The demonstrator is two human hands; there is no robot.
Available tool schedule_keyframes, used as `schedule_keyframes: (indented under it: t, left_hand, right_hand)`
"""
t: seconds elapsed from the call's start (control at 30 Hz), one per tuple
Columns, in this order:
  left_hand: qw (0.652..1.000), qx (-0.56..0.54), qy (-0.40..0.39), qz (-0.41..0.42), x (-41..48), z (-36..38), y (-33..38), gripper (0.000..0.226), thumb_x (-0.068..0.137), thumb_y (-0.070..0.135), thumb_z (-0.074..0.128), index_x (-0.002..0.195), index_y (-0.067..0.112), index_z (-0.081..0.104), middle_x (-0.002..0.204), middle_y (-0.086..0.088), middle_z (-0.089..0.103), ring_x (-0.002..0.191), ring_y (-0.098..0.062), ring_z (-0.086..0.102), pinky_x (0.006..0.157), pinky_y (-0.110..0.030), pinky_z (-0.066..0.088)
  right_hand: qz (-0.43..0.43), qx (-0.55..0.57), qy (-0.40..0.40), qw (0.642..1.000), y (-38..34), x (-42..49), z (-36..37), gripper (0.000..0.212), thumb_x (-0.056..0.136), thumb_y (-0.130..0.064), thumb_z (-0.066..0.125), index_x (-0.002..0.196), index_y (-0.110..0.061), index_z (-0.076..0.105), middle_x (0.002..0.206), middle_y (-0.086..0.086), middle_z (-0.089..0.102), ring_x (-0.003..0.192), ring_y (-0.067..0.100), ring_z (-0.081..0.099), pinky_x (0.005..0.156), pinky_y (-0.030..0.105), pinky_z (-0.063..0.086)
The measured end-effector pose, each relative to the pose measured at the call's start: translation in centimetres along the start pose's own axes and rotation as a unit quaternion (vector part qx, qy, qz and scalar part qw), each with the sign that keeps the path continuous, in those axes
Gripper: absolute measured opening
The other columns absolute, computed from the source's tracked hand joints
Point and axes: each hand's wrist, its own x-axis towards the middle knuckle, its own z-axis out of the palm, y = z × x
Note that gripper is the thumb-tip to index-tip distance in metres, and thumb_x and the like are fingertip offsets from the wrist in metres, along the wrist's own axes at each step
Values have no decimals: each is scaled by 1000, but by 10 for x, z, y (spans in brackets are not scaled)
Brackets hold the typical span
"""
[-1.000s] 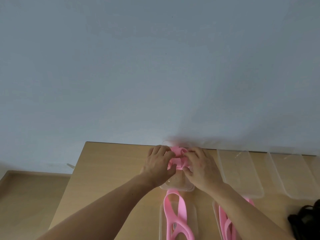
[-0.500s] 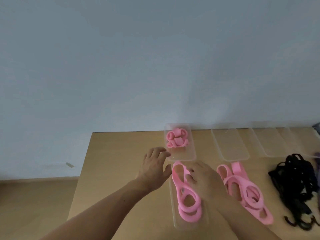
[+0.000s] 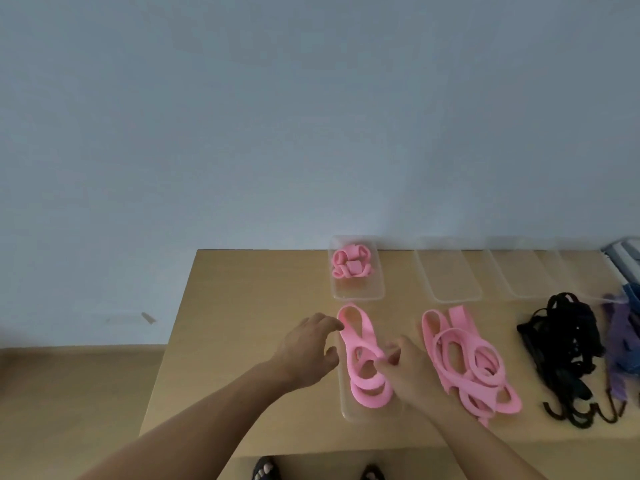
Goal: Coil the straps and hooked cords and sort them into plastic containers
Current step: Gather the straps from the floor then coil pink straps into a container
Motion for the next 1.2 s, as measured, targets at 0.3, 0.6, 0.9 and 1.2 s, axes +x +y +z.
schedule_keyframes:
  t: [0.3, 0.6, 0.9, 1.2]
  left_hand:
    - [998, -30, 30, 51, -16, -29, 31, 59, 82, 23, 67, 139, 26, 50, 136, 10, 49, 122, -9, 47, 99, -26, 43]
    - [921, -352, 164, 44, -14, -106, 92, 16, 97, 6, 52, 97, 15, 65, 89, 0, 76, 71, -18, 70, 59, -26, 53]
    - [916, -380, 121, 36, -15, -125, 121, 36, 91, 46, 57, 101, 12, 65, 85, -6, 76, 65, -26, 70, 53, -31, 52]
    - [901, -431, 14, 47, -15, -140, 137, 38, 92, 43, 58, 95, 6, 65, 87, -18, 74, 61, -30, 66, 49, -31, 51]
  right_hand:
    - [-66, 348, -67, 933, -73, -16, -50, 14, 89, 2, 59, 90, -4, 72, 59, 9, 58, 48, 14, 52, 45, 23, 40]
    - [-295, 261, 11, 919, -127, -34, -121, 12, 88, -20, 70, 87, -31, 76, 64, -13, 65, 57, 2, 57, 53, 10, 41]
    - [-311, 221, 40, 923, -135, -35, -135, 18, 91, -25, 68, 74, -30, 73, 64, -9, 69, 58, 2, 63, 55, 13, 47]
    - [-352, 210, 48, 911, -143, -55, -152, 13, 95, -20, 63, 87, -24, 73, 77, -13, 72, 64, -2, 64, 59, 13, 49]
